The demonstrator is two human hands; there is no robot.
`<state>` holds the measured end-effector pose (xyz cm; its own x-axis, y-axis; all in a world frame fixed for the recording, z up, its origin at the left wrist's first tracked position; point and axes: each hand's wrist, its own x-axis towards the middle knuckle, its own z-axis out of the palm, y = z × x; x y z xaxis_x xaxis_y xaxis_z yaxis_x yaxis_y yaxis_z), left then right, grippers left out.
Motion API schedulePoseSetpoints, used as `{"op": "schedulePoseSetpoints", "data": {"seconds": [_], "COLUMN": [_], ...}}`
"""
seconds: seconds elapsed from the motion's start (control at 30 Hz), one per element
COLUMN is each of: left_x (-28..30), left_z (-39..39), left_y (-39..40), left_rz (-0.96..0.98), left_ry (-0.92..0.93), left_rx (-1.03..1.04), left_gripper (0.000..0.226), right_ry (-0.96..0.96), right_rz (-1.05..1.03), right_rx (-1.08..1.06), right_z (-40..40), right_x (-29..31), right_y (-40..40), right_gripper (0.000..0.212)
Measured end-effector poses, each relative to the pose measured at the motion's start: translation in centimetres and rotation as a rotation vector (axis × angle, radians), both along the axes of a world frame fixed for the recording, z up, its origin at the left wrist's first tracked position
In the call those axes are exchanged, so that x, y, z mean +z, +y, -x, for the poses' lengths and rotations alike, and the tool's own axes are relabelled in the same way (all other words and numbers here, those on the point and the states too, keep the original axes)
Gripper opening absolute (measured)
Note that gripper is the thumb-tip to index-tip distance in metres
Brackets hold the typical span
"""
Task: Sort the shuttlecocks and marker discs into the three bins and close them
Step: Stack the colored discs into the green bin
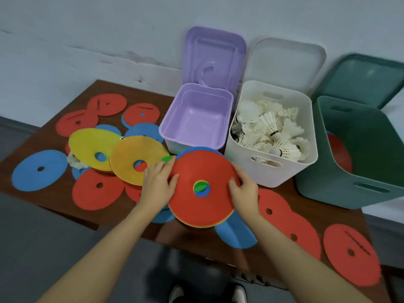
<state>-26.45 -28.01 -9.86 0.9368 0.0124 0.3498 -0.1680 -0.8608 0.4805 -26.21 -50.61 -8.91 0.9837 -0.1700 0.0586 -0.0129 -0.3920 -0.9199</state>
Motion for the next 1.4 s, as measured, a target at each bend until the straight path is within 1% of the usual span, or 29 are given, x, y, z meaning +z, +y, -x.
{"op": "schedulePoseSetpoints", "data": {"seconds": [0.17,0.23,0.33,0.4,0.47,0.6,0.67,0.77,0.8,0.87,0.93,1.0,1.07,1.13,1.2,1.3,1.4], "left_x": [-1.3,-1.9,-2.8,-3.2,-3.4,-3.8,-4.3,-5.2,-5.4,-5.5,-5.4,-5.4,-5.2,-5.3,-5.6,-5.7,-6.2], "left_z": [-1.5,-1.3,-1.3,-1.8,-2.4,-2.5,-2.0,-1.1,-0.9,-1.0,-1.0,-0.9,-0.7,-0.2,0.2,0.9,1.5], "left_y": [1.7,1.5,1.6,2.0,2.4,3.3,4.1,5.3,5.5,5.5,5.3,5.0,4.6,3.8,2.6,0.4,-1.0], "left_rz": [-0.036,-0.048,-0.073,-0.056,-0.013,0.031,0.055,-0.012,-0.042,-0.079,-0.089,-0.042,0.036,0.073,0.06,0.031,-0.155], "left_ry": [0.304,0.349,0.338,0.348,0.36,0.398,0.4,0.353,0.358,0.377,0.361,0.308,0.258,0.219,0.19,0.212,0.229], "left_rx": [0.053,0.071,0.117,0.128,0.1,0.083,0.096,0.066,0.059,0.064,0.065,0.04,-0.009,-0.062,-0.108,-0.137,-0.151], "left_gripper": [0.045,0.051,0.07,0.076,0.072,0.061,0.058,0.056,0.056,0.058,0.06,0.061,0.058,0.053,0.051,0.052,0.057], "right_ry": [0.147,0.162,0.096,0.035,0.019,0.06,0.072,0.14,0.182,0.226,0.199,0.15,0.108,0.099,0.115,0.122,0.122], "right_rz": [0.076,0.109,0.121,0.113,0.081,0.042,0.081,0.227,0.229,0.157,0.085,0.079,0.092,0.121,0.173,0.249,0.304], "right_rx": [-0.017,-0.028,-0.071,-0.102,-0.113,-0.104,-0.099,-0.084,-0.069,-0.039,-0.019,-0.04,-0.103,-0.153,-0.183,-0.234,-0.22], "right_z": [-1.1,-1.0,-0.9,-1.2,-1.5,-2.2,-2.2,-1.9,-1.8,-1.6,-1.2,-0.8,-0.5,-0.2,0.4,1.9,3.7], "right_x": [-1.0,-1.4,-1.8,-2.2,-2.6,-3.8,-4.6,-6.0,-6.2,-6.5,-6.3,-5.7,-5.5,-5.3,-5.2,-5.0,-5.3], "right_y": [1.3,1.3,1.6,2.3,3.3,5.3,5.8,6.1,6.2,6.5,6.9,7.1,6.4,5.1,3.4,1.1,-0.5], "right_gripper": [0.045,0.042,0.036,0.034,0.034,0.032,0.03,0.032,0.035,0.042,0.046,0.046,0.04,0.033,0.032,0.036,0.038]}}
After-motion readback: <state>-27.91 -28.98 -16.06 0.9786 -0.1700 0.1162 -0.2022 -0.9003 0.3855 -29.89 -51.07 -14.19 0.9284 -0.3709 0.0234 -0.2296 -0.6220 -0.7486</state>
